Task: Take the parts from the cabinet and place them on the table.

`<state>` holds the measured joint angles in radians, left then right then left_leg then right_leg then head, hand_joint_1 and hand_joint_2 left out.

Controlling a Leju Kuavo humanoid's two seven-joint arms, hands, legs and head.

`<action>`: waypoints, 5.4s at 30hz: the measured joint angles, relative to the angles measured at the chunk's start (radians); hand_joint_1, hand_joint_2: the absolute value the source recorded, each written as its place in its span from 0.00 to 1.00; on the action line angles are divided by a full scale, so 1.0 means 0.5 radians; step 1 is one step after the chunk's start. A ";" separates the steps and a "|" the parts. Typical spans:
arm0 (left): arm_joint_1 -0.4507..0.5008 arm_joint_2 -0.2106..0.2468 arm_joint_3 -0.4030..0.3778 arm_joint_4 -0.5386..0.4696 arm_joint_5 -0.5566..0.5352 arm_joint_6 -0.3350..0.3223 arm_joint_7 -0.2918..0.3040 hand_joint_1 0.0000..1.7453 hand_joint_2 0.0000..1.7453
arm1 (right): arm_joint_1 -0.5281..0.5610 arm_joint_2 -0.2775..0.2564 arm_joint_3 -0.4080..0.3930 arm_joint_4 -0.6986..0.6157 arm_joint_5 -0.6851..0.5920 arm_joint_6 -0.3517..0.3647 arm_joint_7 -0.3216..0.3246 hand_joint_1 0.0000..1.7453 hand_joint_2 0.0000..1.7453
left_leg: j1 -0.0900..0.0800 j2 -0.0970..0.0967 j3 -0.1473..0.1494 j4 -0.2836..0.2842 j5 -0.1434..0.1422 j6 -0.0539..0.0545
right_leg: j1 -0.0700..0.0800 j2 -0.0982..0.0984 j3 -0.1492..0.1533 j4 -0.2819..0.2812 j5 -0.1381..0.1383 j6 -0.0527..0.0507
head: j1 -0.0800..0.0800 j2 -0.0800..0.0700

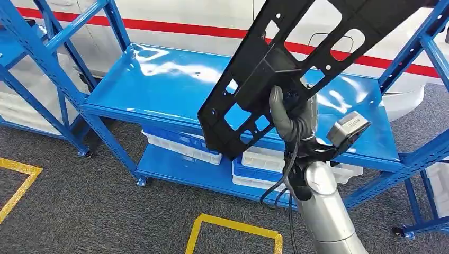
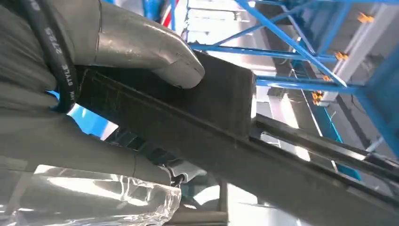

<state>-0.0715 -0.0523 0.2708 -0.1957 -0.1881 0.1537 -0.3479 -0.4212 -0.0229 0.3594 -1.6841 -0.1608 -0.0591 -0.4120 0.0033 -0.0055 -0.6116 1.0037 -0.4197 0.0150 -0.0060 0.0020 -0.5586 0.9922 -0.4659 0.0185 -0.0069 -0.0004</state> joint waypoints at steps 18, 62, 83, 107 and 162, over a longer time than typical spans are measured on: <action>0.006 -0.007 0.061 0.000 0.011 0.041 -0.011 0.00 1.00 | 0.103 -0.025 0.062 -0.253 0.209 -0.055 0.062 1.00 1.00 | 0.000 0.000 0.000 0.000 0.000 0.000 | 0.000 0.000 0.000 0.000 0.000 0.000 | -0.001 0.000; -0.002 -0.021 0.124 -0.002 0.039 -0.008 -0.015 0.00 1.00 | 0.072 -0.028 0.088 -0.167 0.259 -0.058 0.089 1.00 1.00 | 0.022 0.002 -0.105 0.079 -0.017 -0.036 | -0.043 0.012 0.034 0.036 -0.040 -0.049 | 0.002 0.000; -0.027 -0.048 0.127 -0.005 0.021 0.001 -0.021 0.00 1.00 | 0.067 -0.015 0.088 -0.033 0.405 -0.137 0.040 1.00 1.00 | 0.006 0.033 0.036 -0.065 0.019 0.066 | -0.020 -0.003 -0.245 0.604 -0.191 0.023 | 0.014 0.000; -0.034 -0.065 0.127 -0.007 -0.016 -0.010 -0.024 0.00 1.00 | 0.104 -0.011 0.086 -0.048 0.483 -0.171 0.001 1.00 1.00 | 0.016 0.018 0.206 -0.051 -0.130 0.053 | -0.008 -0.014 -0.123 0.040 0.120 0.023 | -0.001 0.000; -0.025 -0.022 0.137 -0.011 -0.077 -0.047 -0.084 0.00 1.00 | 0.196 -0.012 0.088 -0.117 0.544 -0.058 -0.021 1.00 1.00 | 0.030 0.055 -0.029 0.157 -0.055 -0.031 | -0.022 -0.120 0.010 0.054 -0.047 -0.046 | -0.022 0.000</action>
<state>-0.0839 -0.0633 0.3391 -0.2014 -0.2266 0.1301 -0.3899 -0.3234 -0.0290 0.4032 -1.7426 0.1114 -0.0881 -0.4227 0.0182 0.0221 -0.6261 1.0820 -0.4474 -0.0006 -0.0169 -0.0578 -0.5535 1.0194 -0.4894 -0.0044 -0.0179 -0.0004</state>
